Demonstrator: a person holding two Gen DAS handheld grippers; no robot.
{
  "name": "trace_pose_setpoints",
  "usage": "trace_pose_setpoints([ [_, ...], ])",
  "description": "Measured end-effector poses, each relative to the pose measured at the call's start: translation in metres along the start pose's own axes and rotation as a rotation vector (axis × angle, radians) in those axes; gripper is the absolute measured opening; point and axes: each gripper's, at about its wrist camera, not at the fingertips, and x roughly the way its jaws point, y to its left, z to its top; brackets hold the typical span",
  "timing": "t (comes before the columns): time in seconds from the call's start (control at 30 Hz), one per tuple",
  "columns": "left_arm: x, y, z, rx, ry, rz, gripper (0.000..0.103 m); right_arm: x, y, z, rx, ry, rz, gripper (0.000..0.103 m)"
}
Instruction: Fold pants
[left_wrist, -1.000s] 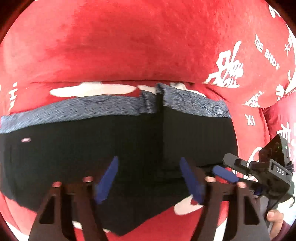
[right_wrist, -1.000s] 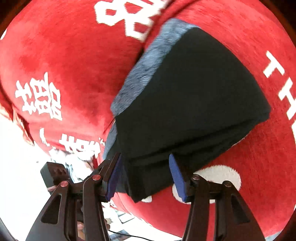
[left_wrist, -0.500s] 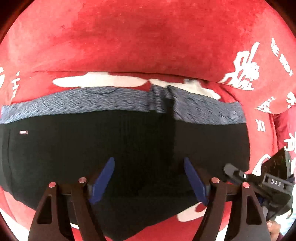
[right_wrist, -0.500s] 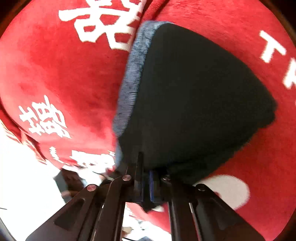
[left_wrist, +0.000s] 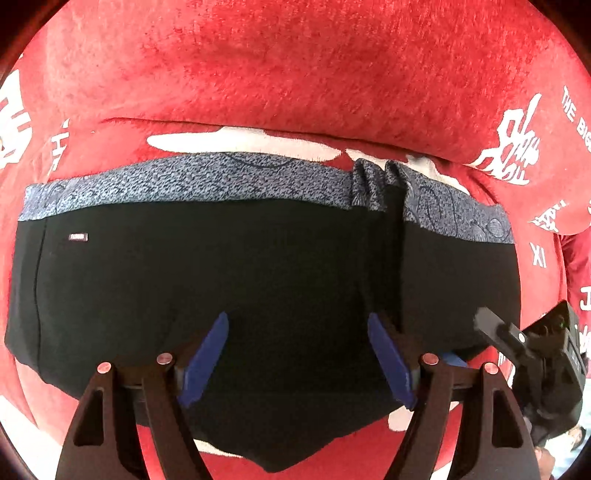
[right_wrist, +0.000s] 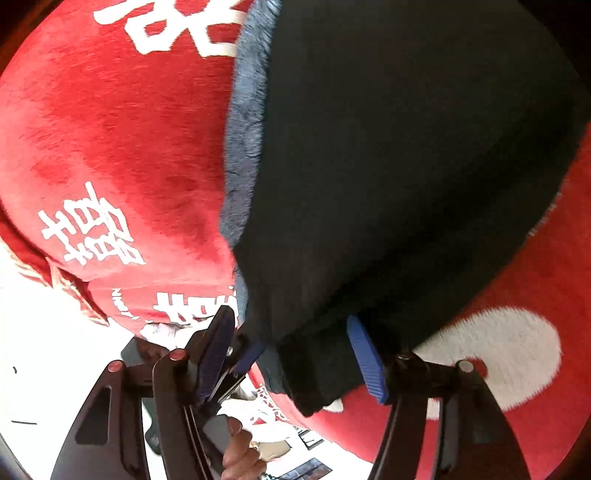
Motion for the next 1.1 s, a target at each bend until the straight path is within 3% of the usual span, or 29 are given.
trace_pose_setpoints([
  [0.07, 0.001, 0.002, -0.004, 0.001, 0.006, -0.001, 0.079, 0.001, 0.001, 0.000, -0.012, -0.013, -0.008, 0.066],
  [0.1, 0.001, 0.004, -0.006, 0.000, 0.011, 0.002, 0.079, 0.001, 0.002, 0.000, -0.012, -0.021, -0.009, 0.061],
  [0.17, 0.000, 0.006, -0.010, -0.006, 0.019, 0.014, 0.079, 0.003, 0.003, 0.003, -0.007, -0.025, -0.022, 0.017],
  [0.2, -0.002, 0.007, -0.011, -0.006, 0.018, 0.015, 0.079, 0.004, 0.004, 0.006, -0.005, -0.022, -0.031, 0.012],
  [0.3, -0.020, 0.011, -0.018, 0.016, -0.017, 0.028, 0.079, -0.008, 0.029, 0.007, -0.084, -0.026, 0.015, 0.012],
  [0.4, -0.030, 0.014, -0.024, 0.034, -0.032, 0.048, 0.079, -0.018, 0.050, -0.007, -0.187, 0.005, -0.019, 0.012],
  [0.6, -0.018, 0.015, -0.025, 0.016, -0.010, 0.092, 0.079, 0.013, 0.009, -0.021, -0.136, 0.050, -0.156, 0.012],
  [0.67, -0.017, 0.011, -0.023, 0.016, -0.015, 0.099, 0.079, 0.015, -0.003, -0.016, -0.090, 0.052, -0.129, 0.016],
  [0.73, -0.017, 0.004, -0.020, 0.030, -0.018, 0.110, 0.079, 0.013, 0.007, -0.014, -0.122, 0.129, -0.147, 0.036],
  [0.8, -0.019, -0.004, -0.015, 0.047, -0.016, 0.114, 0.079, 0.006, 0.026, -0.016, -0.212, 0.221, -0.168, 0.049],
  [0.87, -0.022, -0.016, -0.008, 0.061, -0.024, 0.108, 0.079, -0.014, 0.054, -0.015, -0.369, 0.266, -0.167, 0.049],
  [0.97, -0.024, -0.037, 0.005, 0.098, -0.036, 0.091, 0.079, -0.059, 0.090, 0.011, -0.554, 0.153, -0.223, 0.049],
  [1.1, -0.014, -0.074, 0.021, 0.150, -0.049, 0.080, 0.079, -0.095, 0.088, 0.081, -0.547, -0.069, -0.394, 0.049],
])
